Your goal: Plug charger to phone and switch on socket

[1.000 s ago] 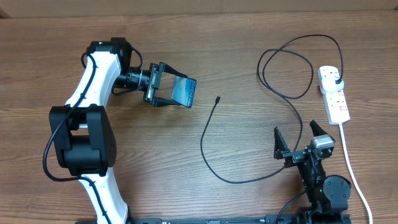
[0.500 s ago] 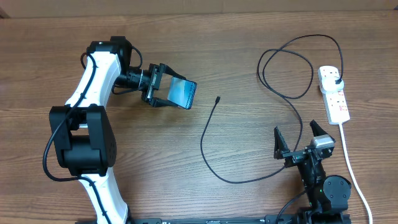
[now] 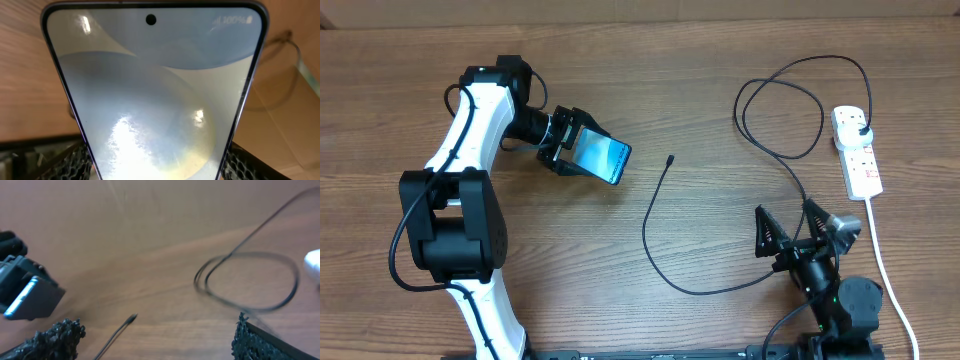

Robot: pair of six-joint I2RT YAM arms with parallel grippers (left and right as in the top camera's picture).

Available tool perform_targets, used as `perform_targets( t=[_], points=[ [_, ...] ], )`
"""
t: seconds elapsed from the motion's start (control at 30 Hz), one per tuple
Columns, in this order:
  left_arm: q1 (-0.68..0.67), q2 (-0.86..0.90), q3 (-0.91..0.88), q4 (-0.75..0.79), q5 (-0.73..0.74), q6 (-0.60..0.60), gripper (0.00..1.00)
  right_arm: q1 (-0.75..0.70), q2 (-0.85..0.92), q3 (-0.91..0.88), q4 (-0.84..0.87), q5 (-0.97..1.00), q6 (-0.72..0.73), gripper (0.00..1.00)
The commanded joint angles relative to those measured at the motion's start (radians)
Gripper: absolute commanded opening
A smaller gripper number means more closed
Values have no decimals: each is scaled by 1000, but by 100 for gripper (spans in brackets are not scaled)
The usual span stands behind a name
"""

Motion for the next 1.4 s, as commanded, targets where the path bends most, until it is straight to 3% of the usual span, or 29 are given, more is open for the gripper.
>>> perform_targets(
  t=[0.0,0.27,0.47,0.57,0.73,0.83,0.9,1.2,1.37],
  points=[
    [-2,-3,28,5,-141,-14,72,6,99,142,-37,-79,58,100],
    [-66,-3,28,21,-367,-104,71,6,535,571,-328,-161,56,100],
    [-120,-3,28,53,-414,-156,70,6,847,811,-439,-414,53,100],
    [-134,-3,28,69,-412,-182,71,6,956,832,-378,-529,76,100],
    [-140,-3,28,77,-408,-257,72,18,1143,832,-276,-571,261,100],
    [-140,-3,28,77,-385,-306,72,68,1239,832,-222,-565,294,84],
    [-141,-3,28,77,-372,-332,72,116,1299,832,-164,-543,340,80],
    [-143,-3,28,71,-253,-365,72,328,1478,832,47,-395,574,74],
    [-143,-3,28,60,-199,-365,72,399,1496,832,95,-326,604,68]
  ],
)
